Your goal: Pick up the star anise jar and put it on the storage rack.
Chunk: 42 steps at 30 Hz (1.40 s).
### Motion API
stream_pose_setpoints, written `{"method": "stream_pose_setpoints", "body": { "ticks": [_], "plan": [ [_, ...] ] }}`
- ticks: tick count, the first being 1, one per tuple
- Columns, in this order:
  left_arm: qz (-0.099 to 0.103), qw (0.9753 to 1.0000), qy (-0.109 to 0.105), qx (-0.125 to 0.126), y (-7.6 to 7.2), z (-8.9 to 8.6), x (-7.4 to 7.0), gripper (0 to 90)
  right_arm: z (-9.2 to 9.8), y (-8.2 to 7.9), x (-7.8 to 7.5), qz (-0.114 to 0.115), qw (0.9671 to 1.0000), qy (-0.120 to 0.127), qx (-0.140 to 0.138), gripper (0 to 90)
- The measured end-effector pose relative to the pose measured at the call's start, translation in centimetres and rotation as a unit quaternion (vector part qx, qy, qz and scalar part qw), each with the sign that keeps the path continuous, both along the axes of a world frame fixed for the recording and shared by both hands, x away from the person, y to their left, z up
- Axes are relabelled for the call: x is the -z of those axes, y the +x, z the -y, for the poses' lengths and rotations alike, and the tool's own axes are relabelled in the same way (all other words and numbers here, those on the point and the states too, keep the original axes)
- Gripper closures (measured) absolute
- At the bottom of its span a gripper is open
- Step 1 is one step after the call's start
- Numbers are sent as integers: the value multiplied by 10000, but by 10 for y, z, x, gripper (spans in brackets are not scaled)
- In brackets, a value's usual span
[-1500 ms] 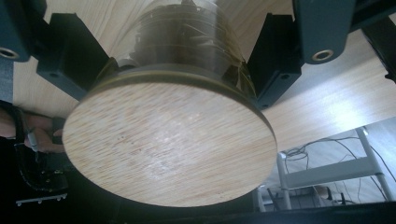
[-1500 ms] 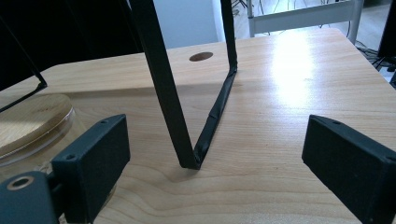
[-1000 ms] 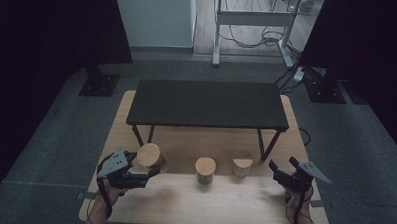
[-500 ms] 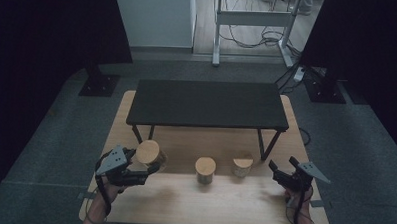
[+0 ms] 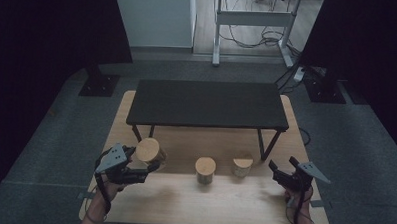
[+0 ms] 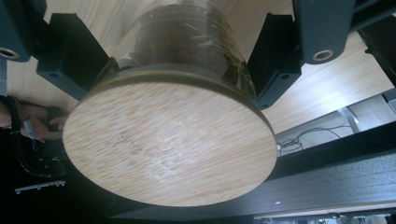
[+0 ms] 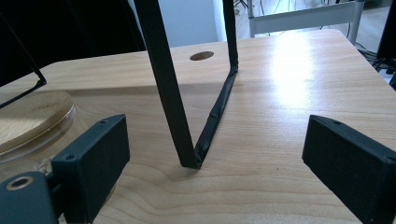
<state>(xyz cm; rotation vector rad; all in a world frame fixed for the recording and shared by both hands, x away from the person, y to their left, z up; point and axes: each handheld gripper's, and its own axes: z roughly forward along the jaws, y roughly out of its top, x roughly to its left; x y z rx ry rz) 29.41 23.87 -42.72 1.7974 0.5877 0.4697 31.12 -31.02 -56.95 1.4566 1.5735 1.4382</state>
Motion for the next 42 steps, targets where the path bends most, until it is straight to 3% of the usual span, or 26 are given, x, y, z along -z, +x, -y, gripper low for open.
{"method": "stream_pose_setpoints", "body": {
  "ticks": [42],
  "plan": [
    [137, 9999, 54, -7, 9, -1, -29, 253, 0, 0, 0, -4, 10000, -4, 55, 60]
  ]
}}
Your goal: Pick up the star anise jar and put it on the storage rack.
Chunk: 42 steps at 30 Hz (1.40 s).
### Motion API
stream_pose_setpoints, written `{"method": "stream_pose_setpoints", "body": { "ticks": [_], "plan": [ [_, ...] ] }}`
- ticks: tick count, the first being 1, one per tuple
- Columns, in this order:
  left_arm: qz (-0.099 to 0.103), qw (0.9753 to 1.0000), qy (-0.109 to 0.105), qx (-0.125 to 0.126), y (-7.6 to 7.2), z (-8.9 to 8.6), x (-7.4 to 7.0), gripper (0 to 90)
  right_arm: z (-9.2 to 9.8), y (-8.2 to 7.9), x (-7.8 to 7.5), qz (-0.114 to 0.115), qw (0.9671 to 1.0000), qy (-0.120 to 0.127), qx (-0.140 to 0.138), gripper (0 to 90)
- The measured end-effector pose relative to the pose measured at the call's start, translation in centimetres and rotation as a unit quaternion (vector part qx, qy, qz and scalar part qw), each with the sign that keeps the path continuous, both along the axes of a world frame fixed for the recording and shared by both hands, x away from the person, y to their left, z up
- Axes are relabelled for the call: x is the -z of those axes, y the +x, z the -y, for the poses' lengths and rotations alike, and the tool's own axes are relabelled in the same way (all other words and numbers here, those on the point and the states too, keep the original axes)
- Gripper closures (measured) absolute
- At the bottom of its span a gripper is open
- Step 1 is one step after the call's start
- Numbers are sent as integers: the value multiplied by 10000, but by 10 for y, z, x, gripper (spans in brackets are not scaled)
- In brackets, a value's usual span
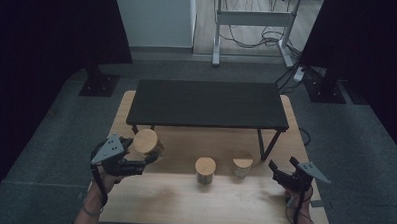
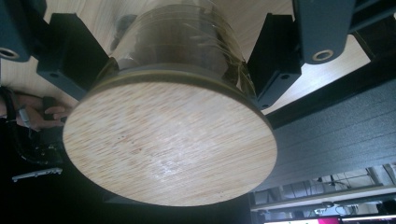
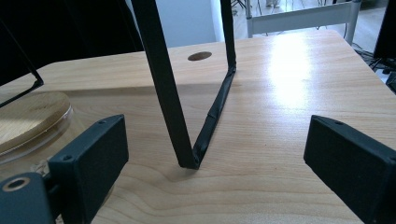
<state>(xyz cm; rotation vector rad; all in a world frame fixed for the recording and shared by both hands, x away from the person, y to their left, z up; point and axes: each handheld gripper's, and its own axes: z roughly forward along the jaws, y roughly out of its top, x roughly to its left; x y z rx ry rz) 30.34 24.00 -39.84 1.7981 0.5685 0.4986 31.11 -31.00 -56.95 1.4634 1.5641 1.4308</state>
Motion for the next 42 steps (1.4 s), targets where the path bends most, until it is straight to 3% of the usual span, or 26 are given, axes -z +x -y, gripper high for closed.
{"method": "stream_pose_setpoints", "body": {
  "ticks": [42],
  "plan": [
    [143, 9998, 128, 10, 12, 7, -36, 253, 0, 0, 0, 10, 10000, 5, -16, 60]
  ]
}}
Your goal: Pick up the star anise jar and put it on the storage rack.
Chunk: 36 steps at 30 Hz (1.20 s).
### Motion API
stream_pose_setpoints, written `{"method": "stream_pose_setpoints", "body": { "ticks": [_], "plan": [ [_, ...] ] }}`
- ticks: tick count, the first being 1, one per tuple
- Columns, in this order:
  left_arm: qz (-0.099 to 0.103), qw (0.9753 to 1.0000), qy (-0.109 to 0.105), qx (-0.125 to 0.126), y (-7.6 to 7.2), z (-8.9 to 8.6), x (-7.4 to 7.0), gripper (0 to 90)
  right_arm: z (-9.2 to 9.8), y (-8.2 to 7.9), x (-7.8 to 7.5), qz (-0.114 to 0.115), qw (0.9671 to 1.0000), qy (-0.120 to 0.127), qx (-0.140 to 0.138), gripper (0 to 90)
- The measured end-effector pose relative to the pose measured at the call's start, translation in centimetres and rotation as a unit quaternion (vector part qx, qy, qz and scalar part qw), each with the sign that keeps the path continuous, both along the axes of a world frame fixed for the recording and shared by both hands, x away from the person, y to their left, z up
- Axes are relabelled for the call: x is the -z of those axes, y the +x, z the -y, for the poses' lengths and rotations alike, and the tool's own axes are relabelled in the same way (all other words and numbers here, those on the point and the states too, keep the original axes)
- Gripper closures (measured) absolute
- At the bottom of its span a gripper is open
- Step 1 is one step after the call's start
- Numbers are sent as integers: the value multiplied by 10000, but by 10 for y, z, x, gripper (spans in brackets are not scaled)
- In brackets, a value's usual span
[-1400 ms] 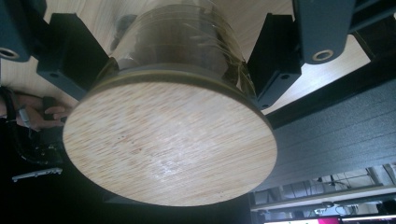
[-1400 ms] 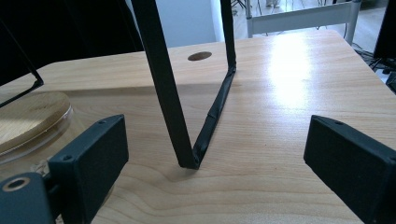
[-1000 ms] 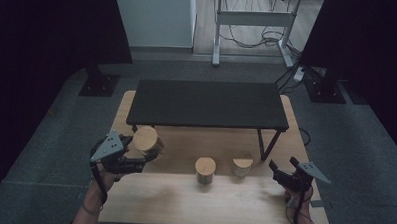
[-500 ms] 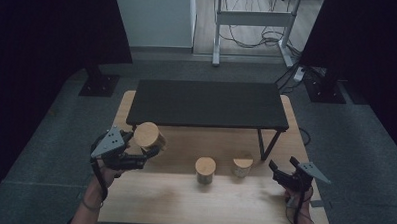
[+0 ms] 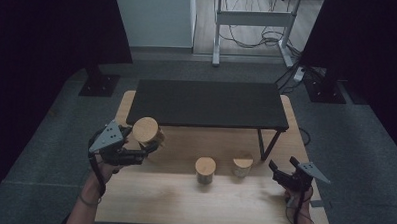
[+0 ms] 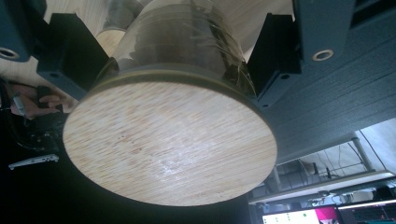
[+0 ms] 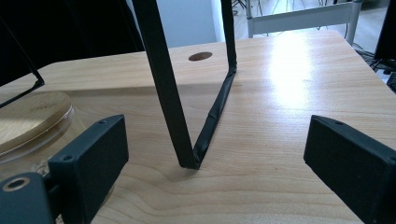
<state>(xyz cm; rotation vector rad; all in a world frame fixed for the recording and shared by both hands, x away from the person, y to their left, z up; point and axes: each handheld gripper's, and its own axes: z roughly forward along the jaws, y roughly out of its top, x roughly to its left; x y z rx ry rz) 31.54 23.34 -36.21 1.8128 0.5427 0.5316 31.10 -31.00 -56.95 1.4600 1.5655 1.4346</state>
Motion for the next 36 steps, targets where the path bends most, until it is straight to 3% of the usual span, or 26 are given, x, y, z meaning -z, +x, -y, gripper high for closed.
{"method": "stream_pose_setpoints", "body": {
  "ticks": [36],
  "plan": [
    [38, 10000, 4, -29, 22, 2, -21, 253, 1, 0, 0, -11, 10000, 44, 13, 59]
  ]
}}
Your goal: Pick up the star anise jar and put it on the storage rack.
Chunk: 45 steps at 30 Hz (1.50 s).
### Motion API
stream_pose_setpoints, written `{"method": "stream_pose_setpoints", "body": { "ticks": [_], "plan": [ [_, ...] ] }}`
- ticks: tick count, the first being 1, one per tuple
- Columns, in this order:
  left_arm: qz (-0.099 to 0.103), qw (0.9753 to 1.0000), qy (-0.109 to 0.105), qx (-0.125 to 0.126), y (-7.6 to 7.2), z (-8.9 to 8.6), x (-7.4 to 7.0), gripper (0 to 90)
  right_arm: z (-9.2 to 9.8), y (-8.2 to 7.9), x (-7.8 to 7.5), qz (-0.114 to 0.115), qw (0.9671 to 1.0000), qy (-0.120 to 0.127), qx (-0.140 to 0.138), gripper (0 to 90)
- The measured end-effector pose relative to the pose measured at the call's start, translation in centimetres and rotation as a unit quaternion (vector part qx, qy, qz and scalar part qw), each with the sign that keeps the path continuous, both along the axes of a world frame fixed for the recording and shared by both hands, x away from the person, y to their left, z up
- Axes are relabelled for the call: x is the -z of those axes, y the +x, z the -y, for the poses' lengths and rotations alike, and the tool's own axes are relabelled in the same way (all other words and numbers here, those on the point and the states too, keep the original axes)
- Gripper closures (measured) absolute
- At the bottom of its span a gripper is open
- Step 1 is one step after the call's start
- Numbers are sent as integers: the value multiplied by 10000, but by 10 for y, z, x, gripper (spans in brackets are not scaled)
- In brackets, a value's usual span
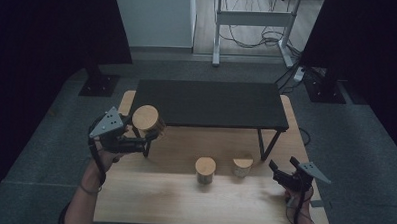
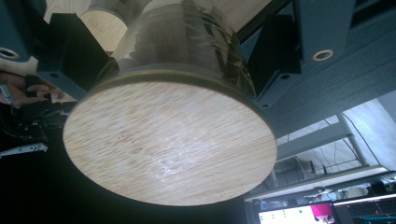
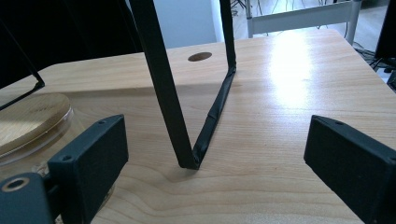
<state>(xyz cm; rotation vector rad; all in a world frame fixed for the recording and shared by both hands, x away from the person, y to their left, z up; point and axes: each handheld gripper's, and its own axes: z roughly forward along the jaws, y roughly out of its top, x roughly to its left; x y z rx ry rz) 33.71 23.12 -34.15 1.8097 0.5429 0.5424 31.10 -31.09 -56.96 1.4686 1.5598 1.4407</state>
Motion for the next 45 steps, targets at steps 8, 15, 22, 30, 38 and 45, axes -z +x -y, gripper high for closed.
{"method": "stream_pose_setpoints", "body": {
  "ticks": [8, 15, 22, 30, 38, 45],
  "plan": [
    [13, 10000, 34, -28, 7, 2, -5, 253, 0, 0, 0, -3, 10000, 19, -1, 58],
    [2, 10000, 58, -69, 16, 0, -6, 253, -1, 0, 0, -10, 10000, -43, -5, 58],
    [-5, 9999, 57, -128, 29, 3, -5, 253, -1, 0, 0, -5, 10000, -63, -17, 57],
    [-26, 9998, 128, -146, 45, 10, -7, 253, -2, 0, 0, 33, 10000, -75, 11, 54],
    [-51, 9996, 159, -217, 59, 15, -10, 253, -1, -1, 0, 62, 10000, -67, 32, 53],
    [-126, 9993, 183, -309, 71, 20, -9, 253, -1, -1, 0, 56, 10000, -47, 36, 53]
  ]
}}
